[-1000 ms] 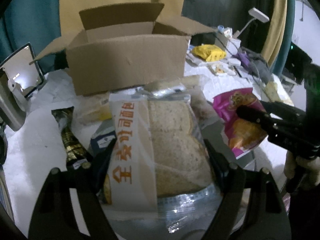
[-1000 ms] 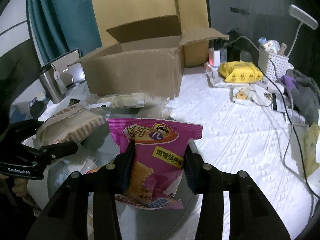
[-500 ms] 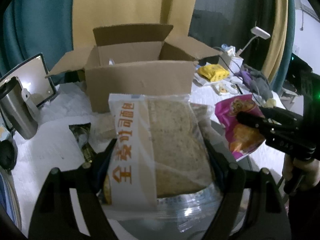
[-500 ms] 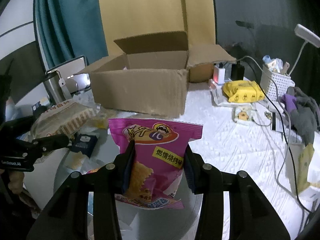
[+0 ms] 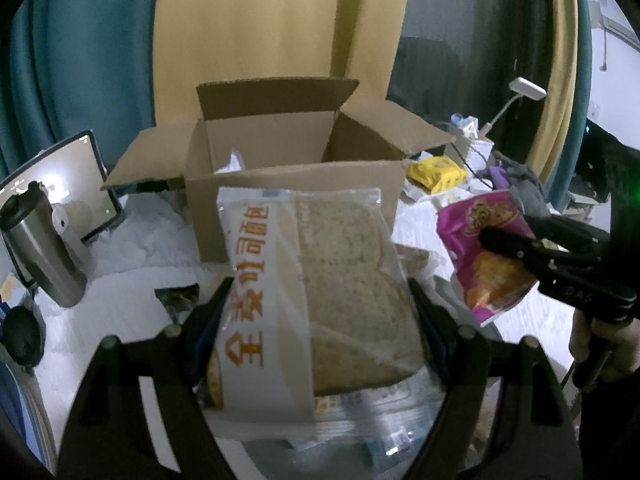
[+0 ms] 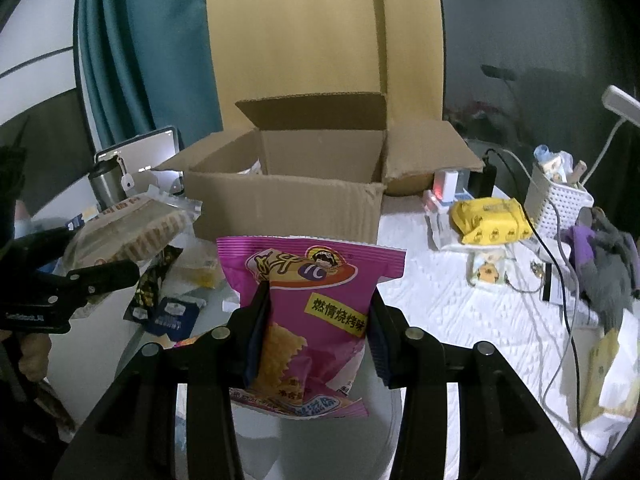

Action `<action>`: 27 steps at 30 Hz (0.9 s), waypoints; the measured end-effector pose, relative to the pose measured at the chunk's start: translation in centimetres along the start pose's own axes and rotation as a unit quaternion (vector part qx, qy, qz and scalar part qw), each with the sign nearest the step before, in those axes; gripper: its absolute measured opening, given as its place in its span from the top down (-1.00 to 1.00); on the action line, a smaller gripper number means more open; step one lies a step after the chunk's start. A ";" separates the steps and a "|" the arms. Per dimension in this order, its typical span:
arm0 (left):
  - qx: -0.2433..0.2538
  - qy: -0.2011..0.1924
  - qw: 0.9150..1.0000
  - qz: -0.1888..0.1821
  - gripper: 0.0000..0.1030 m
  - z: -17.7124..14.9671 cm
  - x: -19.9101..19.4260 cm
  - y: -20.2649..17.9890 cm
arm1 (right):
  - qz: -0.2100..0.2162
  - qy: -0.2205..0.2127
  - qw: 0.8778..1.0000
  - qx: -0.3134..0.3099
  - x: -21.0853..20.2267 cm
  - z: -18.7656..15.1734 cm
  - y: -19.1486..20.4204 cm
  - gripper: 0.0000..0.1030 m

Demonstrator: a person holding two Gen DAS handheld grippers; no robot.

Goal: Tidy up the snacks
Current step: 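Carry the bread bag and pink biscuit bag toward the cardboard box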

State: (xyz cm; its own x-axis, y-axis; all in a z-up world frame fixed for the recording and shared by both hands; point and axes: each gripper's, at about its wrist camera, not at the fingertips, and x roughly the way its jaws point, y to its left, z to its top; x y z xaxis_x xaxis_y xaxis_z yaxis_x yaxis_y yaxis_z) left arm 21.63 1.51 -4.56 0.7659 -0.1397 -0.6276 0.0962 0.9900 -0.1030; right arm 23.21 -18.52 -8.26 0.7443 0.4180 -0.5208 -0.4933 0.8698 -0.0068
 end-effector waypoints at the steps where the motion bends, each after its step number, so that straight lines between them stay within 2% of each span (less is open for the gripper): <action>1: -0.001 -0.001 1.000 0.000 -0.58 0.1 0.1 0.1 | -0.001 -0.001 1.000 -0.002 0.1 0.3 0.1 0.11; 14: 0.003 -0.020 1.000 0.006 -0.58 2.6 1.3 0.9 | -0.005 -0.013 1.000 -0.012 1.5 2.9 -0.3 0.11; 27: 0.006 -0.025 1.000 0.012 -0.58 5.8 4.8 2.8 | -0.005 -0.022 1.000 -0.013 4.8 6.5 -1.6 0.11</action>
State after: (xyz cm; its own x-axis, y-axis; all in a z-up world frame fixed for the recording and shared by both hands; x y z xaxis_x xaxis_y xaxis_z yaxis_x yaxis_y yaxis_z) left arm 29.26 3.69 -3.36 0.7991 -0.1148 -0.5901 0.0841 0.9933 -0.0794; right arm 30.53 -16.19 -5.21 0.7678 0.4215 -0.4826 -0.4975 0.8668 -0.0344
